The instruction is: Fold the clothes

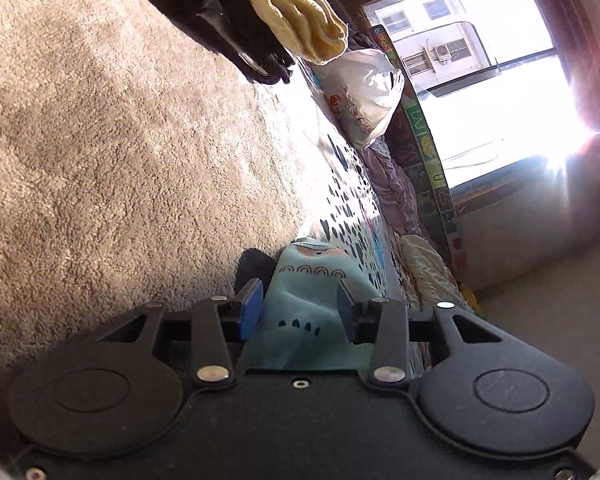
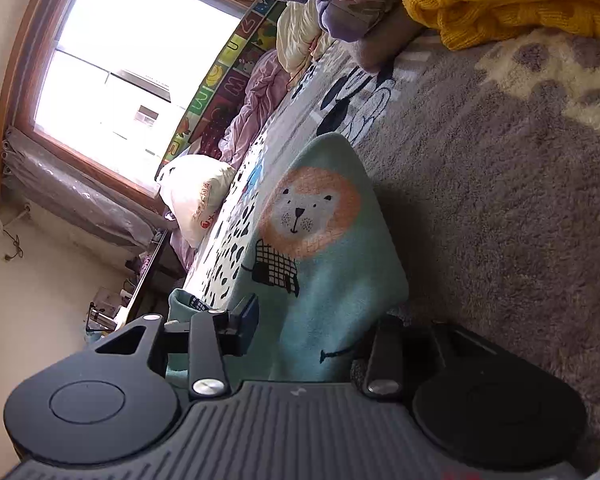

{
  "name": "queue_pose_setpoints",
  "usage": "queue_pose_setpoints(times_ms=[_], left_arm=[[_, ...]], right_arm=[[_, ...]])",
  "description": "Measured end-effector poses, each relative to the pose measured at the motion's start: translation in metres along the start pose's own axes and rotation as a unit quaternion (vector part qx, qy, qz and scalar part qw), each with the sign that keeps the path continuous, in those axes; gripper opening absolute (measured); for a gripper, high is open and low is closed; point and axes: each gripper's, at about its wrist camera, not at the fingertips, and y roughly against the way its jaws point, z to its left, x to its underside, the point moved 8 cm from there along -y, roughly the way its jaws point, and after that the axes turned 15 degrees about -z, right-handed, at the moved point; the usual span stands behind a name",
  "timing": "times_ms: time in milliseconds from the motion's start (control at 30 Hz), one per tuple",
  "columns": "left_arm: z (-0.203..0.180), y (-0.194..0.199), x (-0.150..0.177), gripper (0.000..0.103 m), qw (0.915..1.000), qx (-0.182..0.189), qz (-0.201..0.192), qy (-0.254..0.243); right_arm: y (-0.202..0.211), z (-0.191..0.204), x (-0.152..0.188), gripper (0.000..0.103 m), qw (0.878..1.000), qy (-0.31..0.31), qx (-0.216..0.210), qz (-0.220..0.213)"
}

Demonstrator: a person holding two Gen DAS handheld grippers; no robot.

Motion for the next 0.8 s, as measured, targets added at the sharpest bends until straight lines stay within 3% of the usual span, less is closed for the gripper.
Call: queue_pose_setpoints(times_ms=[167,233,267,367,433,467,533,600,633,700,733,800], left_arm=[[-0.015,-0.025,0.016,0.034,0.9972,0.000,0.040,-0.063],[-0.021,-0.032,0.022,0.013,0.9947,0.003,0.051,-0.089],[-0.025,-0.031,0.024,0.008,0.9940,0.004,0.048,-0.098],[-0.045,-0.006,0.006,0.003,0.9881,0.003,-0.040,-0.148],[-0.063,0.025,-0.015,0.003,0.9702,-0.017,-0.135,-0.201],[-0.070,0.038,-0.022,0.003,0.9599,-0.030,-0.165,-0.225],[-0.065,0.064,-0.040,0.003,0.9475,-0.066,-0.207,-0.235],[-0.040,0.068,-0.043,0.004,0.9483,-0.108,-0.190,-0.230],[-0.027,0.070,-0.044,0.009,0.9485,-0.129,-0.181,-0.226],[0.010,0.065,-0.047,0.023,0.9587,-0.170,-0.154,-0.168],[0.022,0.066,-0.049,0.033,0.9662,-0.166,-0.148,-0.129],[0.037,0.071,-0.052,0.044,0.9719,-0.166,-0.145,-0.082]], right_arm=[[-0.015,0.001,-0.006,0.043,1.000,0.007,-0.004,0.007],[-0.019,0.005,-0.004,0.041,1.000,0.021,-0.005,0.013],[-0.020,0.007,-0.003,0.038,0.999,0.031,-0.004,0.014],[-0.016,0.014,-0.005,0.025,0.999,0.051,-0.002,-0.003],[-0.010,0.017,-0.008,0.024,0.998,0.058,0.003,-0.020],[-0.007,0.017,-0.010,0.024,0.998,0.061,0.007,-0.028],[-0.003,0.011,-0.010,0.024,0.997,0.067,0.025,-0.032],[-0.001,0.000,-0.009,0.024,0.997,0.059,0.044,-0.030],[0.001,-0.005,-0.009,0.025,0.997,0.052,0.049,-0.031],[0.005,-0.010,-0.011,0.027,0.998,0.035,0.046,-0.040],[0.006,-0.011,-0.013,0.032,0.998,0.030,0.045,-0.044],[0.004,-0.010,-0.016,0.040,0.998,0.029,0.042,-0.049]])
